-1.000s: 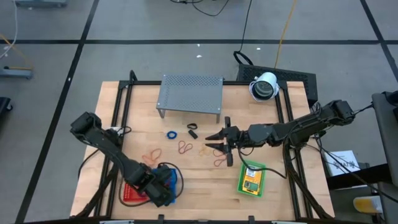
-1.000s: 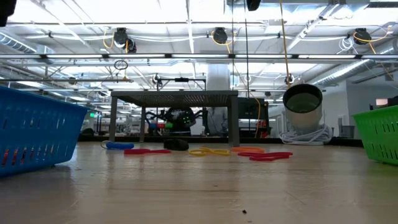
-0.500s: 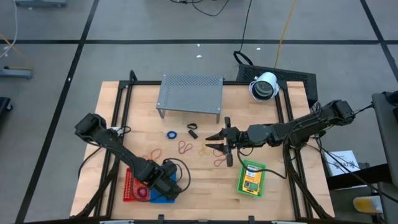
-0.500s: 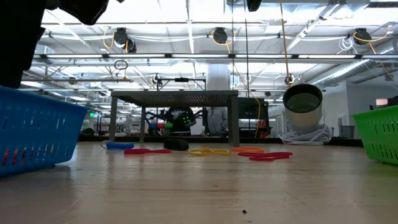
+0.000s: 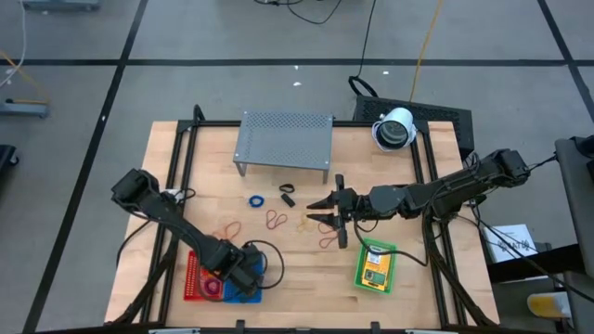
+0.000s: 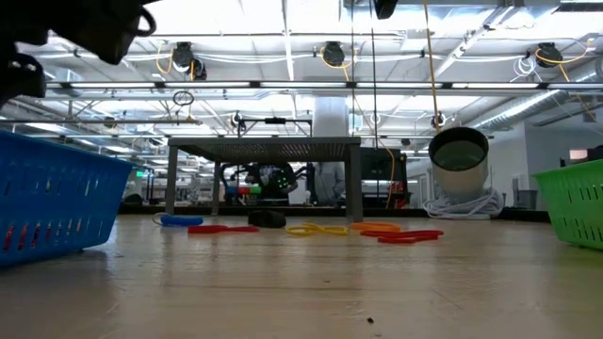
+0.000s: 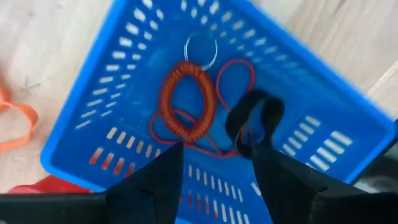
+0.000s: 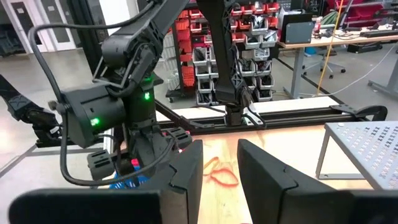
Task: Pick & Place Office Desk Supplies
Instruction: Put the red spring keychain into the red bin
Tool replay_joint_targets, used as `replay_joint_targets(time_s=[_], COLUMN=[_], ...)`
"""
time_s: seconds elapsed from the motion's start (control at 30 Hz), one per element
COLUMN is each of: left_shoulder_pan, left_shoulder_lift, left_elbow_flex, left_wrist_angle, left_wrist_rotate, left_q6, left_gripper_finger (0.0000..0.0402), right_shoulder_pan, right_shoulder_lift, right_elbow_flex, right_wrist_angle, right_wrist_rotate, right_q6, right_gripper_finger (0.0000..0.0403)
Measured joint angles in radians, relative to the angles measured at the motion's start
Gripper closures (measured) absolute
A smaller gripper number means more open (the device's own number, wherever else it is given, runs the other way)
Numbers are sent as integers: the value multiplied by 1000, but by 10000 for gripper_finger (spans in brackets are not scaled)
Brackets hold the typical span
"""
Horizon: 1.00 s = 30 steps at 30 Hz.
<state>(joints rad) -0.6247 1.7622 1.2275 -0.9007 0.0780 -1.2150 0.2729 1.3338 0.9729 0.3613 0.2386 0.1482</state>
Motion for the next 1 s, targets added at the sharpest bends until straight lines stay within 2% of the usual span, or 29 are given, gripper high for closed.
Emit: replay_joint_targets(time_s=[0.27,0.6,1.0], left_shoulder_pan=[-5,-4,8], left_shoulder_lift=[0,0,0], left_elbow_flex=[-29,-84,-87], left_wrist_angle=[40,90,94], left_wrist_rotate=[16,28,12], left_q6=[60,62,84], left_gripper_finger=[204,204,204], right_shoulder_pan=[3,3,3], right_shoulder_lift=[0,0,0], right_elbow_flex=[0,0,0], right_wrist_angle=[8,8,8], right_wrist_rotate=[1,1,1], right_q6=[8,5,5], right_gripper_finger=[314,314,314])
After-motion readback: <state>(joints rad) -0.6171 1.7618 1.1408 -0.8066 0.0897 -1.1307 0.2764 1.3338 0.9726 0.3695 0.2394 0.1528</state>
